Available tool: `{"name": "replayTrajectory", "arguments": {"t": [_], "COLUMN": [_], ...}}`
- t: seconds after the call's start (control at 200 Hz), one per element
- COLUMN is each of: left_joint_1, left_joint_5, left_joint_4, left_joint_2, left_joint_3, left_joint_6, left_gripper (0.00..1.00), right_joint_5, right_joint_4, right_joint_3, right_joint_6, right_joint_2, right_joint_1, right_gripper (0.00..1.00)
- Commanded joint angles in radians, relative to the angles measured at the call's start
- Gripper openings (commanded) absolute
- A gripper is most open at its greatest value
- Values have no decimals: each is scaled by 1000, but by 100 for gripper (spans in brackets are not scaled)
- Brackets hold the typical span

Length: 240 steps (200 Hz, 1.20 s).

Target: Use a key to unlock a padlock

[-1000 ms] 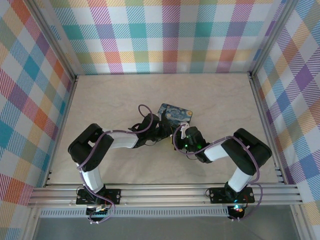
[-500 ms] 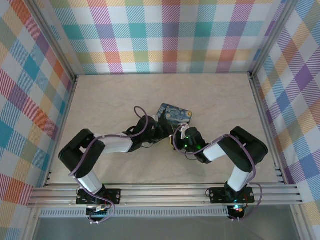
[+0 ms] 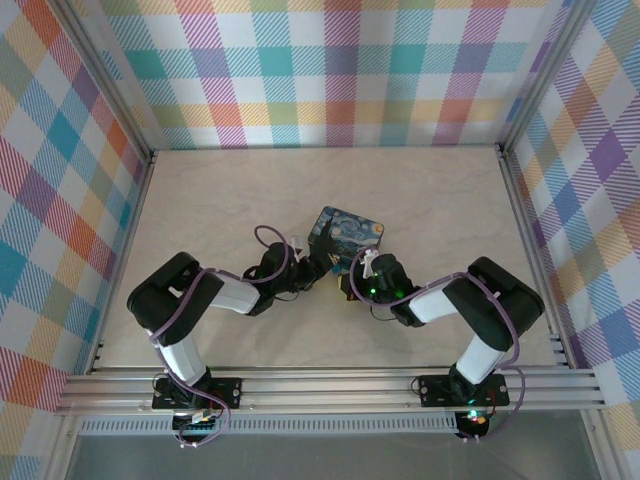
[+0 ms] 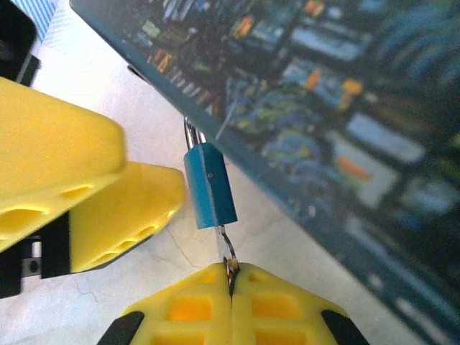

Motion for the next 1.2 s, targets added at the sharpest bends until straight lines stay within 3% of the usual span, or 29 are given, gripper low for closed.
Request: {"name": "replayTrajectory", "arguments": {"t": [0.0, 0.555, 0.945, 1.025, 1.195], "left_joint_1": [6, -10, -18, -17, -18], "left_joint_5": [23, 40, 34, 32, 25], "left_joint_4": [137, 176, 175, 175, 149], "left_joint_2": [31, 105, 116, 111, 88], "left_joint_3": [-15, 16, 28, 28, 28], "left_joint_6": [-43, -79, -82, -81, -85], "left_gripper": [54, 47, 21, 15, 4], "right_joint_5": [-52, -88, -120, -119, -84], "right_joint_4": [-7, -13, 17, 11, -76], "right_joint_3": [18, 41, 32, 28, 14], "right_joint_6": [46, 122, 159, 154, 103], "right_joint_2": [-20, -47, -52, -62, -117], "right_joint_1": [-1, -1, -1, -1, -6], "right_gripper": [0, 0, 0, 4, 22]}}
